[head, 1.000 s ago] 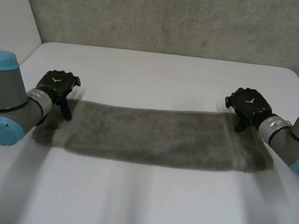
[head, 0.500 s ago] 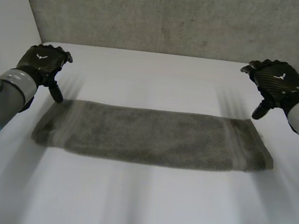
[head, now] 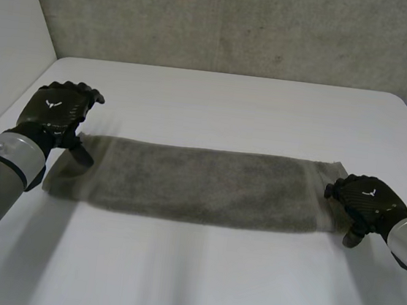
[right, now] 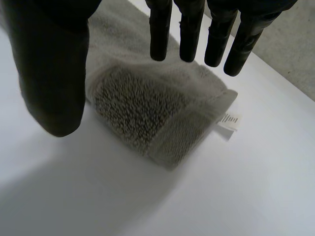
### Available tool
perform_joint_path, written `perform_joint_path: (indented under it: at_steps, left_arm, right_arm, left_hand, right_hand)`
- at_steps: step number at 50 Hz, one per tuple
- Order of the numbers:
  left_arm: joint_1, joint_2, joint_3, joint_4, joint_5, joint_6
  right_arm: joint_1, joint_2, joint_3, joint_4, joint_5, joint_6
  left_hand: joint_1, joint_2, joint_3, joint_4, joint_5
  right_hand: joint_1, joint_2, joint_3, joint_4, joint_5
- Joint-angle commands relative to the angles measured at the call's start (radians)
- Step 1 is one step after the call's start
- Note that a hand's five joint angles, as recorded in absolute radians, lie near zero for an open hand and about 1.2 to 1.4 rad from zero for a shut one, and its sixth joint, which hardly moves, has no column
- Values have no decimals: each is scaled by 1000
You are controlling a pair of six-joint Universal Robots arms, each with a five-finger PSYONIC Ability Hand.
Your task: Fold the towel.
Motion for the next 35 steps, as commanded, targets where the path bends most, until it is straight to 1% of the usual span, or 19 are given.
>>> perform_joint_path:
  at_steps: [1,7,8,9,10,11,12,13,20,22,25,27,32,34,35]
  left_arm:
    - [2,-1,-2,-3,1,1]
    - [2,0,-3,-3,-1,1]
    - [2,-1,-3,-3,1,1]
    - [2,-1,-3,-3,-1,1]
    - [2,-1,-3,-3,-1,1]
    - [2,-1,-3,-3,-1,3]
    - [2,-1,-5,-3,-1,1]
    - [2,-1,-5,-3,-1,1]
    - [2,0,-5,-5,-1,1]
    - [4,2,-5,-5,-1,1]
    - [5,3,-5,-5,-2,3]
    - [5,3,-5,-5,-2,1]
    - [5,2,-5,-5,-2,1]
    - [4,2,-5,-5,-2,1]
    - [4,2,-5,-5,-2,1]
  right_arm:
    - [-3,67,-18,-96,2,-7]
    - [-5,102,-36,-115,2,-33]
    - [-8,116,-44,-113,4,-45]
    - [-8,116,-44,-113,4,-45]
    - [-14,122,-48,-112,7,-57]
    - [-23,122,-50,-112,8,-65]
    - [-23,122,-50,-112,8,-65]
    - [-40,117,-50,-110,10,-71]
    - [-121,76,-48,-109,5,-77]
    - [-182,62,-57,-107,-7,-100]
    - [-218,54,-65,-107,-9,-122]
    - [-276,24,-99,-106,-7,-169]
    - [-287,-16,-162,-103,-2,-205]
    - [-279,-42,-179,-101,-2,-198]
    - [-249,-74,-191,-100,-2,-192]
  left_hand:
    - [-53,-44,-48,-54,-23]
    - [-56,-47,-48,-54,-26]
    - [-53,-44,-48,-54,-23]
    - [-56,-47,-48,-54,-26]
    - [-56,-47,-48,-54,-26]
    - [-53,-44,-48,-54,-23]
    - [-56,-47,-48,-54,-26]
    - [-56,-47,-48,-54,-26]
    - [-56,-47,-48,-54,-26]
    - [-56,-47,-48,-54,-26]
    - [-56,-47,-48,-54,-26]
    - [-56,-47,-48,-54,-26]
    - [-56,-47,-48,-54,-26]
    - [-56,-47,-48,-54,-26]
    - [-56,-47,-48,-54,-26]
  right_hand:
    - [228,229,-47,-76,200]
    - [349,350,-47,-76,322]
    - [460,460,-47,-76,432]
    - [461,461,-47,-76,433]
    - [612,613,-47,-76,584]
    - [858,858,-47,-76,830]
    - [860,861,-47,-76,833]
    - [984,985,-47,-76,957]
    - [985,986,-47,-76,958]
    - [985,986,-47,-76,958]
    - [985,986,-47,-76,958]
    - [985,986,-47,-76,958]
    - [985,986,-47,-76,958]
    - [985,986,-47,-76,958]
    - [985,986,-47,-76,958]
